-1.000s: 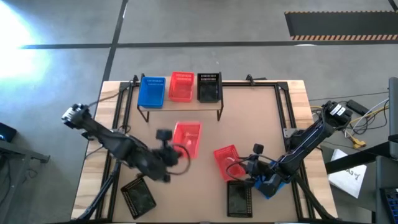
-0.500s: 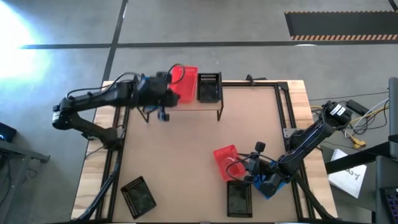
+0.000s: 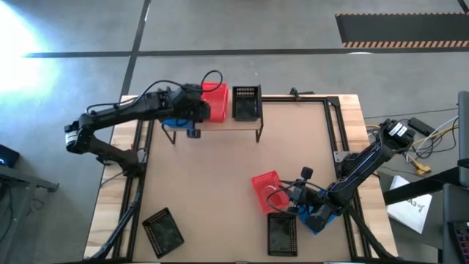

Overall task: Stack baskets on shelf by color
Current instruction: Stack the left red bin on the red bin on the shelf

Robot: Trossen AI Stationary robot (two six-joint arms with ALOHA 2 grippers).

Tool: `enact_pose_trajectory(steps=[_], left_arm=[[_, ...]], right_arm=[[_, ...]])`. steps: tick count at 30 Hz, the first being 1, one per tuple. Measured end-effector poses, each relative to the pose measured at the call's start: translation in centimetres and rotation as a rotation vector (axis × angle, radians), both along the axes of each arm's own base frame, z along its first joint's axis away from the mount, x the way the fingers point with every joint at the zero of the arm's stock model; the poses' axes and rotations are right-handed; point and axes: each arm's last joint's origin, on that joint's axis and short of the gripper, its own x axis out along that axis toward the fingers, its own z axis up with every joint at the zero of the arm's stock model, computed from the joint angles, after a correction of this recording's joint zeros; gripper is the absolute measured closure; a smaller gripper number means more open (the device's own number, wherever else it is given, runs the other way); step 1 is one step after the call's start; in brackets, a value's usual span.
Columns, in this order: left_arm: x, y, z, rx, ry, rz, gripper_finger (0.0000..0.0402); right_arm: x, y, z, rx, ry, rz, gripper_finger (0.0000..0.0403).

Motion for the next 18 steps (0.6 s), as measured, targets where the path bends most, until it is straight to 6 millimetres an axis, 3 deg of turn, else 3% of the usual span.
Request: enact_pose_trajectory(steps=[9, 18], left_arm=[[-0.19, -0.14, 0.09, -0.071, -0.049, 0.078, 0.0388], [-0.46, -0.07, 0.17, -0.084, -0.044, 0.092, 0.0258]], right_arm=[[0.0, 0.0, 0.0, 0.0, 0.0, 0.0, 0.0337], [-0.01, -0.11, 0.1, -0.042, -0.023, -0.021, 0.0335]])
